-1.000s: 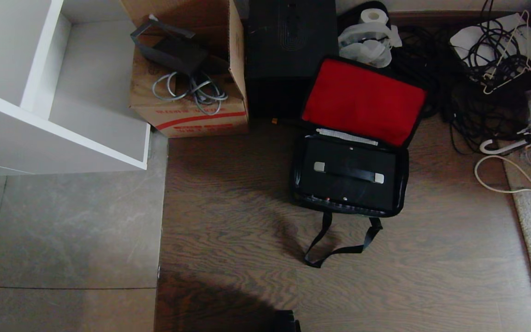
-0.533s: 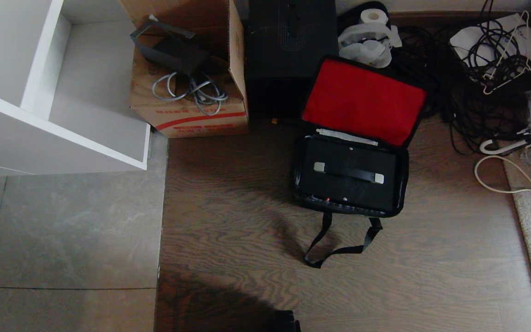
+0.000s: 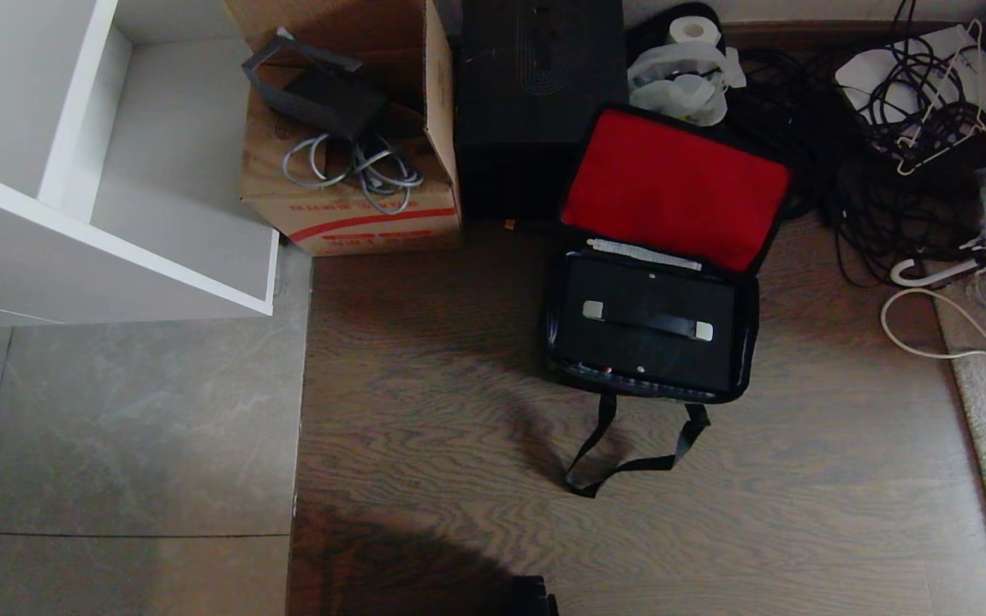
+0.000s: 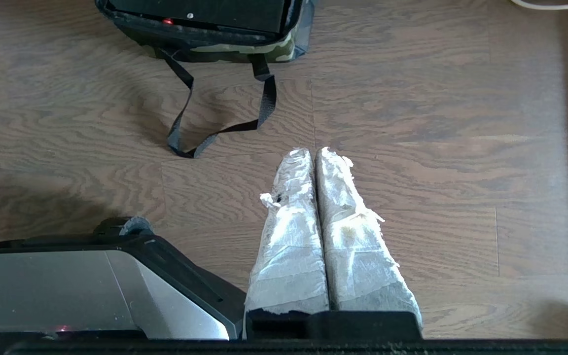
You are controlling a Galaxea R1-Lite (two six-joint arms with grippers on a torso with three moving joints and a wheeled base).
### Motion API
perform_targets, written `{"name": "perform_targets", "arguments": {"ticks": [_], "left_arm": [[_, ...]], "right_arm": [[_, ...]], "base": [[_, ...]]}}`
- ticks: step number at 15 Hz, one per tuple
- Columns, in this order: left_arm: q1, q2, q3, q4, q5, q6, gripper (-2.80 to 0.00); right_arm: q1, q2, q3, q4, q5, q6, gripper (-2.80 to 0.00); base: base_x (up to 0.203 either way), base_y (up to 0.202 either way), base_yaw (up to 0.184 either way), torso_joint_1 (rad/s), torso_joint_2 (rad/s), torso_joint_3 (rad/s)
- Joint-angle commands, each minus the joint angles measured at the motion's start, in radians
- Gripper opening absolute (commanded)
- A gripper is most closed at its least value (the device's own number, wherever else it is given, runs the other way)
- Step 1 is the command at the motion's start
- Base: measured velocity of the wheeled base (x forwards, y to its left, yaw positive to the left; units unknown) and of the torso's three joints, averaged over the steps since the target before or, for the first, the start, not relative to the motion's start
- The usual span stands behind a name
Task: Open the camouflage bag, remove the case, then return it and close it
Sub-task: Grip the handle
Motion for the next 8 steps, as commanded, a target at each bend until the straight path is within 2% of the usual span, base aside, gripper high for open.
{"name": "perform_targets", "arguments": {"ticks": [1,8], "left_arm": [[0.000,0.000,0.002,0.000,0.000,-0.001,-2.80],[0.000,0.000,0.002,0.000,0.000,-0.001,-2.80]], "right_arm": [[0.000,0.002,0.000,0.000,0.000,0.000,-2.80],[0.000,0.002,0.000,0.000,0.000,0.000,-2.80]], "base": [[0.000,0.000,0.000,0.000,0.00,0.000],[0.000,0.000,0.000,0.000,0.00,0.000]]}}
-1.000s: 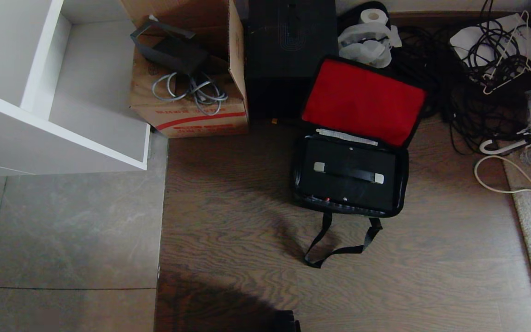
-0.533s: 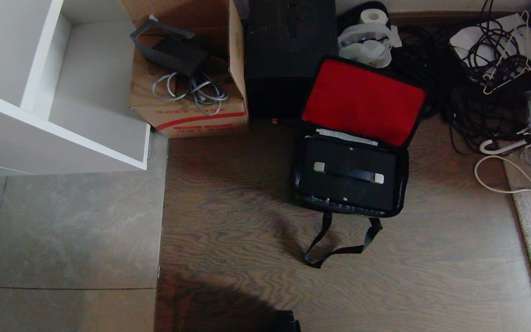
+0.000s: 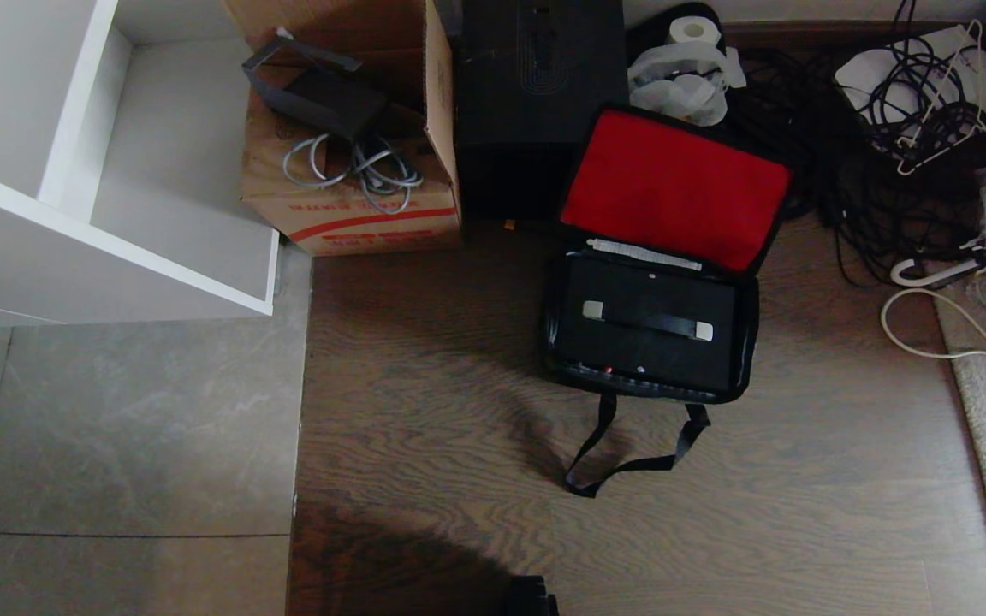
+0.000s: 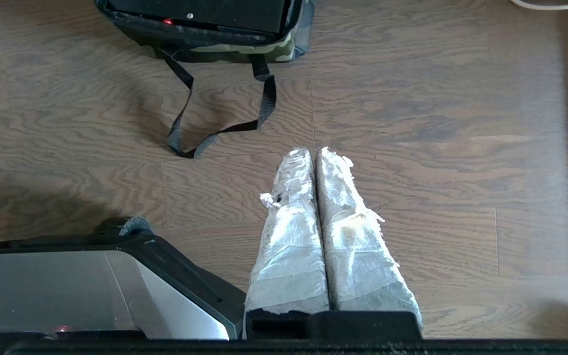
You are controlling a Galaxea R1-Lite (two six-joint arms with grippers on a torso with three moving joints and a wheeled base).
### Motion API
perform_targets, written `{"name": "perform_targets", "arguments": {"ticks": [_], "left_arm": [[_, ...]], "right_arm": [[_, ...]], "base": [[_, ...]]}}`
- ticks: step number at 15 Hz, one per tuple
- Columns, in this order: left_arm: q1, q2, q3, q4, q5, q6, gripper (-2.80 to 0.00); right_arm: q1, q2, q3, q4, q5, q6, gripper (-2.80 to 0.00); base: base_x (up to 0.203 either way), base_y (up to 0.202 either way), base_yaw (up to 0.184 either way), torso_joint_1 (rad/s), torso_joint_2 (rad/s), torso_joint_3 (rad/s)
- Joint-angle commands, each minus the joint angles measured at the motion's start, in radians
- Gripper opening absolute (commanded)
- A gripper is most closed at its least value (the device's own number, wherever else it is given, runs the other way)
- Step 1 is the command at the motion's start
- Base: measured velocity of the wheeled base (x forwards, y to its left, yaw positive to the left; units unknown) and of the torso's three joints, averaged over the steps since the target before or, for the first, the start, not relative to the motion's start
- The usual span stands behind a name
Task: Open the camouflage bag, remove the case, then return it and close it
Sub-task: Grip the handle
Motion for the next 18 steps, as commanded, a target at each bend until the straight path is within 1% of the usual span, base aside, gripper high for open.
{"name": "perform_targets", "arguments": {"ticks": [1,14,15,16,17,18], "left_arm": [[0.000,0.000,0.002,-0.001,0.000,-0.001,-2.80],[0.000,0.000,0.001,-0.001,0.000,-0.001,-2.80],[0.000,0.000,0.002,-0.001,0.000,-0.001,-2.80],[0.000,0.000,0.002,-0.001,0.000,-0.001,-2.80],[0.000,0.000,0.002,-0.001,0.000,-0.001,-2.80],[0.000,0.000,0.001,-0.001,0.000,-0.001,-2.80]], "right_arm": [[0.001,0.002,-0.001,0.001,0.000,0.000,-2.80],[0.001,0.002,-0.001,0.001,0.000,0.000,-2.80],[0.001,0.002,0.001,0.000,0.000,-0.020,-2.80],[0.001,0.002,0.000,0.001,0.008,-0.072,-2.80],[0.001,0.002,0.001,-0.001,0.014,-0.107,-2.80],[0.001,0.003,0.000,0.001,0.012,-0.090,-2.80]], "base": [[0.000,0.000,0.000,0.000,0.00,0.000],[0.000,0.000,0.000,0.000,0.00,0.000],[0.000,0.000,0.000,0.000,0.00,0.000],[0.000,0.000,0.000,0.000,0.00,0.000],[0.000,0.000,0.000,0.000,0.00,0.000],[0.000,0.000,0.000,0.000,0.00,0.000]]}}
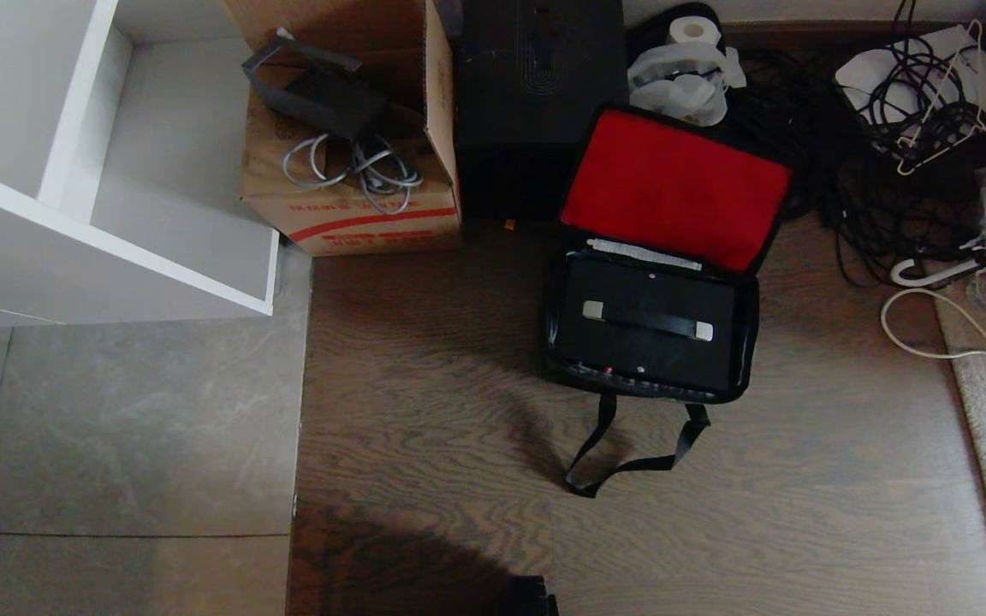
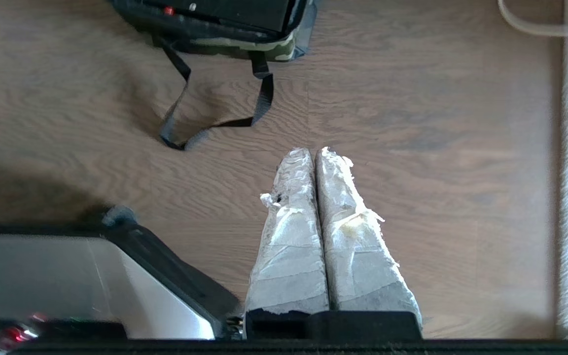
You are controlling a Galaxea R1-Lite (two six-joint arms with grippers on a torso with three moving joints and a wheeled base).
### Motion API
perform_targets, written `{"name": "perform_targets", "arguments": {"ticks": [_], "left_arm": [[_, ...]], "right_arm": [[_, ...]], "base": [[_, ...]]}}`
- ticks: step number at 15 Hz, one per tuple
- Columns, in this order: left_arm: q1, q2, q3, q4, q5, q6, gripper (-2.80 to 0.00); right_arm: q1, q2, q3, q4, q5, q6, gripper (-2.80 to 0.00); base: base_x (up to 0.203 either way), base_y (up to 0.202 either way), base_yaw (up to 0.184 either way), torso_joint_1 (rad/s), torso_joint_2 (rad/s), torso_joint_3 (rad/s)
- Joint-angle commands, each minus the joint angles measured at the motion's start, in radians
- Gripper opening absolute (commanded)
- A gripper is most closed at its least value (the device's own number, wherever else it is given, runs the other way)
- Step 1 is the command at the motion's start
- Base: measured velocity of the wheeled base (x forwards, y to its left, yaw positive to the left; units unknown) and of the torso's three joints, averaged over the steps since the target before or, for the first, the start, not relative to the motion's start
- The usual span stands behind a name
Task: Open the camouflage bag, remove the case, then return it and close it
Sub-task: Grip the handle
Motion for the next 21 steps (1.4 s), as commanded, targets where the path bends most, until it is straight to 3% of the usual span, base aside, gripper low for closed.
{"name": "perform_targets", "arguments": {"ticks": [1,5,11,13,15,19,20,21], "left_arm": [[-0.001,0.000,0.001,-0.001,0.001,-0.001,-2.80],[-0.001,0.000,0.001,-0.001,0.001,-0.001,-2.80],[-0.001,0.000,0.002,-0.001,0.001,-0.001,-2.80],[-0.001,0.000,0.001,-0.001,0.001,-0.001,-2.80],[-0.001,0.000,0.001,-0.001,0.001,-0.001,-2.80],[-0.001,0.000,0.001,-0.001,0.001,-0.001,-2.80],[-0.001,0.000,0.002,-0.001,0.001,-0.001,-2.80],[-0.001,0.000,0.002,-0.001,0.001,-0.001,-2.80]], "right_arm": [[0.000,0.003,-0.009,0.020,0.000,0.020,-2.80],[0.000,0.163,-0.234,0.149,0.084,0.031,-2.80],[0.053,1.025,-0.592,0.194,0.279,0.126,-2.80],[0.101,1.315,-0.725,0.081,0.337,0.141,-2.80],[0.146,1.544,-0.812,-0.129,0.372,0.144,-2.80],[0.221,1.870,-0.874,-0.488,0.412,0.082,-2.80],[0.235,1.917,-0.893,-0.532,0.422,0.055,0.00],[0.257,1.957,-0.926,-0.556,0.424,0.031,0.00]], "base": [[0.000,0.000,0.000,0.000,0.00,0.000],[0.000,0.000,0.000,0.000,0.00,0.000],[0.000,0.000,0.000,0.000,0.00,0.000],[0.000,0.000,0.000,0.000,0.00,0.000],[0.000,0.000,0.000,0.000,0.00,0.000],[0.000,0.000,0.000,0.000,0.00,0.000],[0.000,0.000,0.000,0.000,0.00,0.000],[0.000,0.000,0.000,0.000,0.00,0.000]]}}
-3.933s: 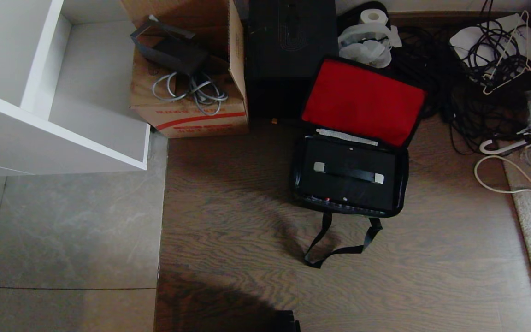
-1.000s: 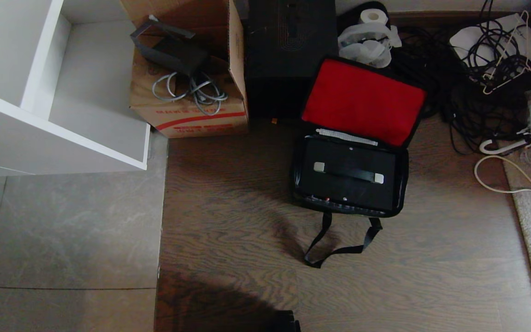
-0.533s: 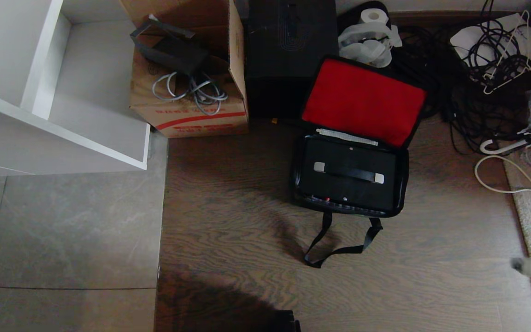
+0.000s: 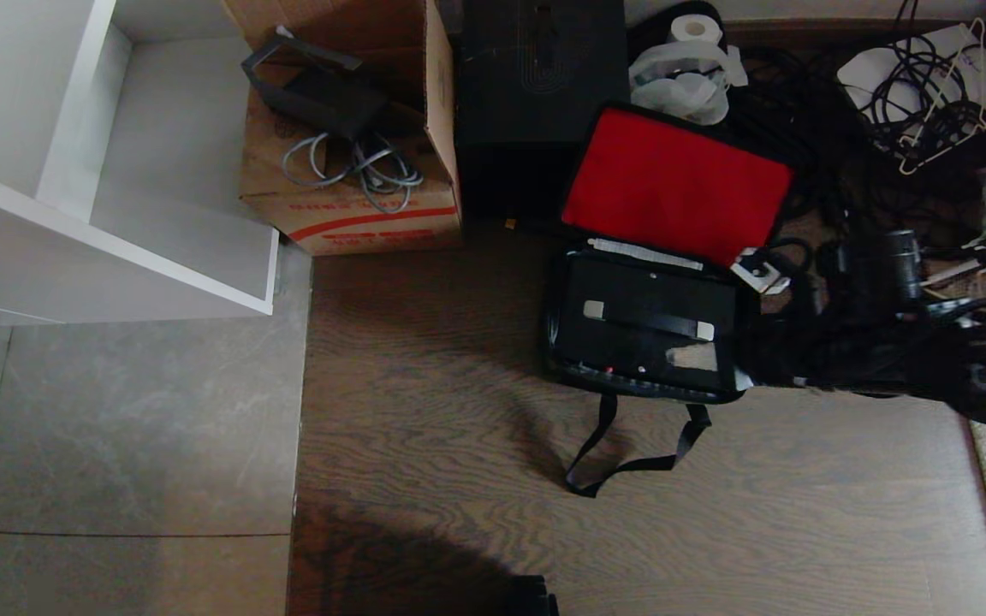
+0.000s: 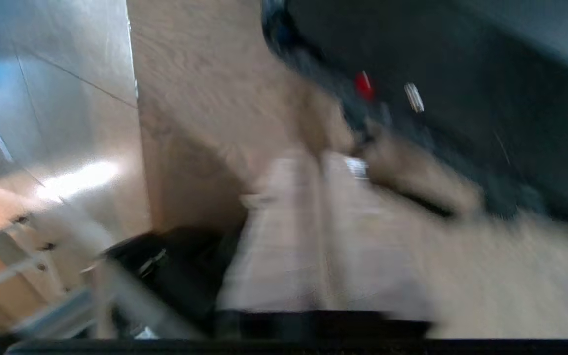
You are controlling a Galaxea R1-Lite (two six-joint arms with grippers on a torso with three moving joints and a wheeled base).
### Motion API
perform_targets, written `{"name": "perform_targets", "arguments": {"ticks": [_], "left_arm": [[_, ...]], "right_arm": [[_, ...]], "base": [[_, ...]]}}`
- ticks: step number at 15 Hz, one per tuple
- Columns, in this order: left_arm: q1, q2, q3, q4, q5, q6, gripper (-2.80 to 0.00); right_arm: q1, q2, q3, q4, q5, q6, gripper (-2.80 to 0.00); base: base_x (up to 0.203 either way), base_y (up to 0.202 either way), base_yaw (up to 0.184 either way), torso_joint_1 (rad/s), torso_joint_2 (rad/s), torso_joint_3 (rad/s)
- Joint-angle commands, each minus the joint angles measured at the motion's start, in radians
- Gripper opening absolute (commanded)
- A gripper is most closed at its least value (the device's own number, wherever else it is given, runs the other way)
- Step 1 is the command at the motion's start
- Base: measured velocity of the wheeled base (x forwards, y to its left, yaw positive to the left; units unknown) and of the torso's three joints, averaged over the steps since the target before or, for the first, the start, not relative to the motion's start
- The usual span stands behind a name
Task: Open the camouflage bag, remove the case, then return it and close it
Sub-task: Grip the handle
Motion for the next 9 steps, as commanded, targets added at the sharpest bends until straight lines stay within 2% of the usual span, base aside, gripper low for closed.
{"name": "perform_targets", "arguments": {"ticks": [1,3,5,6,7,9], "left_arm": [[0.000,0.000,0.002,-0.001,0.001,-0.001,-2.80],[0.000,0.000,0.000,-0.001,0.001,-0.001,-2.80],[0.000,0.000,0.002,-0.001,0.001,-0.001,-2.80],[0.000,0.000,0.001,-0.001,0.001,-0.001,-2.80],[0.000,0.000,0.001,-0.001,0.001,-0.001,-2.80],[0.000,0.000,0.002,-0.001,0.001,-0.001,-2.80]], "right_arm": [[0.046,0.169,-0.090,-0.049,0.004,-0.051,0.00],[0.056,0.163,-0.152,0.038,0.007,-0.156,0.00],[0.054,0.136,-0.144,0.113,-0.002,-0.351,0.00],[0.054,0.130,-0.106,0.123,-0.022,-0.420,0.00],[0.052,0.123,-0.065,0.127,-0.097,-0.509,0.00],[0.057,0.144,-0.073,0.102,-0.329,-0.563,0.00]], "base": [[0.000,0.000,0.000,0.000,0.00,0.000],[0.000,0.000,0.000,0.000,0.00,0.000],[0.000,0.000,0.000,0.000,0.00,0.000],[0.000,0.000,0.000,0.000,0.00,0.000],[0.000,0.000,0.000,0.000,0.00,0.000],[0.000,0.000,0.000,0.000,0.00,0.000]]}}
